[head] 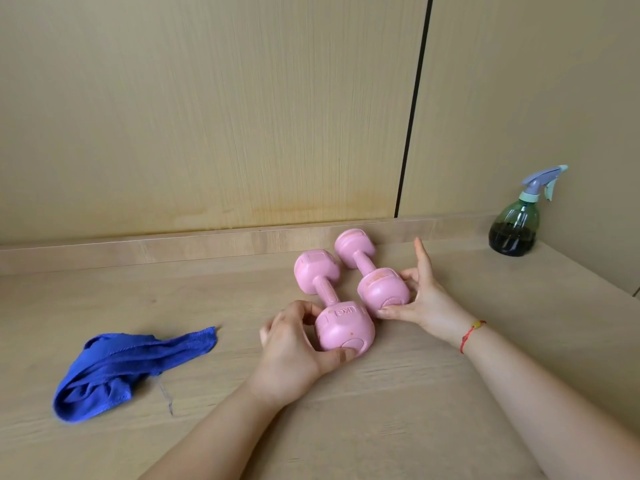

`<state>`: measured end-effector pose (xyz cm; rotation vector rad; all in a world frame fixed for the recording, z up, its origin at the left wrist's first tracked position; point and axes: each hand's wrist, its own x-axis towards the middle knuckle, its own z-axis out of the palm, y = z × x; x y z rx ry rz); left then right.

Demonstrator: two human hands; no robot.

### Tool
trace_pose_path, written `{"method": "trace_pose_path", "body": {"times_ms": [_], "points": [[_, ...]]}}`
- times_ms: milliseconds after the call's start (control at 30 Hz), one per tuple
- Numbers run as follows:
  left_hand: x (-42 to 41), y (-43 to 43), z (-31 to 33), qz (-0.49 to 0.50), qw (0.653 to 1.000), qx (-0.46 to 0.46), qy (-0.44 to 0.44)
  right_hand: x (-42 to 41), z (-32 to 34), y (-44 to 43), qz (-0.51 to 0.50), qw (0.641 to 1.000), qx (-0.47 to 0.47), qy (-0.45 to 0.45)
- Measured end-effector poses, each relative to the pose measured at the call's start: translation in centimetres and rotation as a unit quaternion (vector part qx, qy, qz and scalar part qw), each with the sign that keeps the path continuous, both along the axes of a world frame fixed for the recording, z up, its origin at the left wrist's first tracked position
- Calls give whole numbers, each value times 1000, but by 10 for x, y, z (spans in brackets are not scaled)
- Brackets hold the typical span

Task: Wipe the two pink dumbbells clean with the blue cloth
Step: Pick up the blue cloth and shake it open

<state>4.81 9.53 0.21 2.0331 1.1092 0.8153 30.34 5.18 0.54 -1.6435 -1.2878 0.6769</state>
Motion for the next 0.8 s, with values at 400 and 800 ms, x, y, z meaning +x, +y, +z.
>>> {"method": "trace_pose_path", "body": {"times_ms": [400, 800], "points": [[1, 6, -5, -22, 1000, -15, -1, -9, 0, 11, -31, 1000, 3, -2], [-13, -9, 5, -50, 998, 7, 22, -36, 22, 11, -109, 992, 10, -57]]}}
